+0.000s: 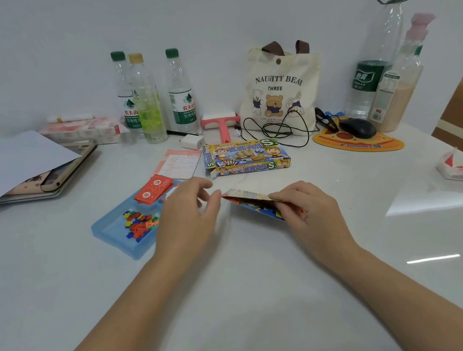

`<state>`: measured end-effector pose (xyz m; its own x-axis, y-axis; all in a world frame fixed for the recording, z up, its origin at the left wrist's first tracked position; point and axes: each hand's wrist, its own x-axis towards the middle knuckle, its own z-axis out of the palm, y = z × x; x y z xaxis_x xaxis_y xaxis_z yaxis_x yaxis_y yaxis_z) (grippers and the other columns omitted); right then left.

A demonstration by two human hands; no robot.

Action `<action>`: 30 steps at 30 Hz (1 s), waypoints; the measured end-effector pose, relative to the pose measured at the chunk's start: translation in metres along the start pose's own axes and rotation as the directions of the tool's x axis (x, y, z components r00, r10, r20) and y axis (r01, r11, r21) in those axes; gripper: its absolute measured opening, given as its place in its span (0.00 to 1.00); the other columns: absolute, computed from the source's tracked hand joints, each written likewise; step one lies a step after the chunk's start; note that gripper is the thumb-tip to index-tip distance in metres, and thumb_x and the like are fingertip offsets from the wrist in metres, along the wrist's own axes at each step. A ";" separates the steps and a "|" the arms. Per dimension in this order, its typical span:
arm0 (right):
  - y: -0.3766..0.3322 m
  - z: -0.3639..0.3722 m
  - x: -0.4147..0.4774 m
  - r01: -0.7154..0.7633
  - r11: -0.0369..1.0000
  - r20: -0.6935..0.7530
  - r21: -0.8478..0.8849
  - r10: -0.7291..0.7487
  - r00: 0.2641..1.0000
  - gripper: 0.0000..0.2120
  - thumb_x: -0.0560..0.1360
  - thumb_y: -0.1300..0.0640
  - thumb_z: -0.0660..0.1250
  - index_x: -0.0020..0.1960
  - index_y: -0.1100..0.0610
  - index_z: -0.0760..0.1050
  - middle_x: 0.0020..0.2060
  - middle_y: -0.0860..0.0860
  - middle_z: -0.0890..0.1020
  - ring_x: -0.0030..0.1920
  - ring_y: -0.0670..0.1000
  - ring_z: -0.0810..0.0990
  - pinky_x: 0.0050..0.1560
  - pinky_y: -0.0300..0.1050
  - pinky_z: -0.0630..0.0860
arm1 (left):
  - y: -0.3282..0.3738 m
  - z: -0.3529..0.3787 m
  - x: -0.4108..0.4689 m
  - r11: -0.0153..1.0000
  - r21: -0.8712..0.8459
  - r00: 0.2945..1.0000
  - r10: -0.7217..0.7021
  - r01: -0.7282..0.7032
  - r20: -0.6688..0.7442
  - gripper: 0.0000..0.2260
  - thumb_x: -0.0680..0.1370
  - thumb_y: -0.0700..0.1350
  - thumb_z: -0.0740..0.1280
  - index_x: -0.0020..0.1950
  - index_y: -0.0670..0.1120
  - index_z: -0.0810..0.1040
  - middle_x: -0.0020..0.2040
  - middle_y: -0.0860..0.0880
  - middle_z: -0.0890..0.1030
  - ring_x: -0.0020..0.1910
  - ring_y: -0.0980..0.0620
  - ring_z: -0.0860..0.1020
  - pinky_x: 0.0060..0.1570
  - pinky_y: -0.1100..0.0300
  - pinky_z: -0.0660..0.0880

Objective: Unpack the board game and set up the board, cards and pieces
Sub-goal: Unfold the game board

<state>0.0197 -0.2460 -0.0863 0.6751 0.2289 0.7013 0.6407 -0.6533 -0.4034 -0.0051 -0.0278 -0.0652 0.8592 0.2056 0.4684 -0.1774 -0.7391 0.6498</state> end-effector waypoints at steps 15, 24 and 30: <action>-0.018 -0.006 -0.003 0.121 0.993 -0.037 0.000 -0.121 0.992 0.13 0.70 0.58 0.71 0.54 0.54 0.81 0.39 0.47 0.83 0.42 0.45 0.75 0.46 0.45 0.70 | 0.007 0.006 -0.021 0.993 -0.078 0.980 -0.078 0.094 0.185 0.08 0.73 0.52 0.68 0.51 0.57 0.76 0.45 0.60 0.80 0.33 0.59 0.76 0.37 0.58 0.75; -0.018 -0.013 0.001 0.005 0.998 -0.136 0.063 0.004 0.991 0.19 0.72 0.54 0.71 0.62 0.54 0.75 0.53 0.42 0.81 0.54 0.45 0.78 0.58 0.44 0.67 | -0.001 0.006 -0.016 0.962 -0.194 0.967 -0.151 0.191 0.204 0.07 0.78 0.42 0.66 0.50 0.53 0.80 0.41 0.57 0.81 0.39 0.62 0.78 0.35 0.74 0.70; -0.014 -0.019 0.006 -0.416 0.866 -0.108 0.276 0.458 0.882 0.33 0.72 0.52 0.73 0.72 0.48 0.60 0.65 0.40 0.68 0.63 0.43 0.71 0.61 0.41 0.70 | 0.009 0.001 -0.020 0.819 -0.422 0.898 -0.237 0.390 0.371 0.07 0.80 0.43 0.64 0.44 0.43 0.79 0.40 0.48 0.85 0.39 0.49 0.84 0.42 0.52 0.80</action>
<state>0.0081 -0.2495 -0.0653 0.8495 -0.1755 0.4976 0.3753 -0.4618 -0.8036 -0.0233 -0.0392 -0.0699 0.9916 0.1217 0.0446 -0.0123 -0.2544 0.9670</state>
